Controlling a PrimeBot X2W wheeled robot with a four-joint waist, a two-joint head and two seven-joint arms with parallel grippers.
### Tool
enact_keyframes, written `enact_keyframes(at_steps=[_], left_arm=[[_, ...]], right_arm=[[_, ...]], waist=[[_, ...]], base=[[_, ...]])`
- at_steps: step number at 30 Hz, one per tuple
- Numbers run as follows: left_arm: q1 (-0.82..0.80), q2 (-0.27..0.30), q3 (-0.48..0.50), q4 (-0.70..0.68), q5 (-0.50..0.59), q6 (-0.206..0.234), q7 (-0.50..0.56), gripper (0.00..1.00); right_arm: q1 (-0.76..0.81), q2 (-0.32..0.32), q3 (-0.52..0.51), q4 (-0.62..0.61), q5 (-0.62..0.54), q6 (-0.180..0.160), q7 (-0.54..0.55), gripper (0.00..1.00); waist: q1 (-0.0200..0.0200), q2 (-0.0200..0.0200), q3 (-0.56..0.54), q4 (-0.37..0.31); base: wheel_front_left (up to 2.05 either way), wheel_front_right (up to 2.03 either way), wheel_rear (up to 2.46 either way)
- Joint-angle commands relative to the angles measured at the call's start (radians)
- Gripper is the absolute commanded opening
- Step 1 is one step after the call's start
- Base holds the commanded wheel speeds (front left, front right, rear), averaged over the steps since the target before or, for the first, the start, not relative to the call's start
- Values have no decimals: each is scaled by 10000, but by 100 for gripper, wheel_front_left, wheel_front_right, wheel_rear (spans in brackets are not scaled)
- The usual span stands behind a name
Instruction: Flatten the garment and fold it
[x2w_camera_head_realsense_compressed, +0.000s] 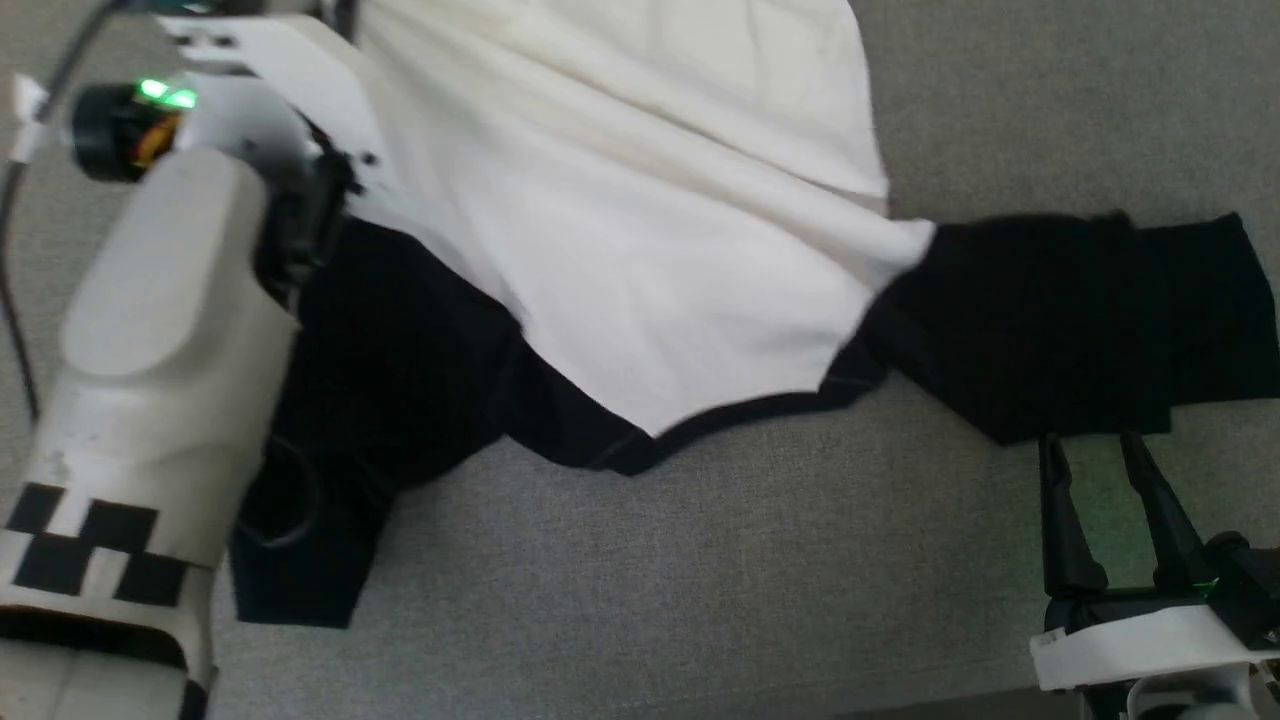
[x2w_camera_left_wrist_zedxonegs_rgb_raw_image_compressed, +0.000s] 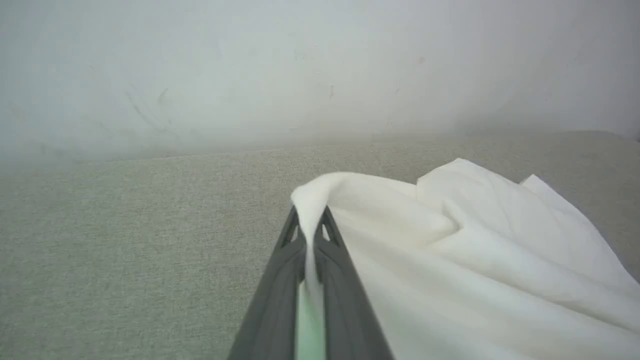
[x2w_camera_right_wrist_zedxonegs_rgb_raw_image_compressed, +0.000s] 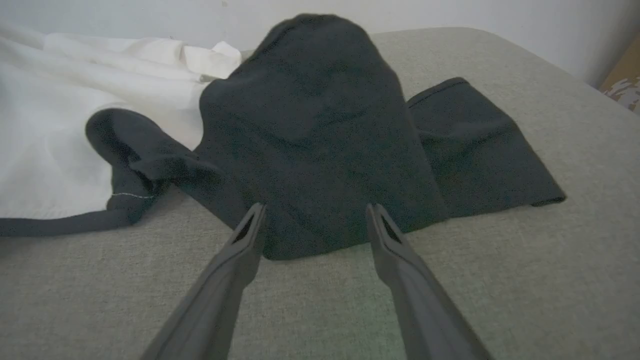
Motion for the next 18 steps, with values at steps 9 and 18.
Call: enact_keyframes(at_steps=[9,18], left_arm=[[46,255,528,-20,-563,-133,-161,100],[991,211,754,-1420,-995,-792,-1401,100]], right_arm=[[-493,26,74,315,168,-7,-117,100],[-400,26,43,532,-90,-7,-127,100]], waist=[[-2,0,1196,-301],[-2,0,200,305]], base=[[0,0,0],[0,0,0]])
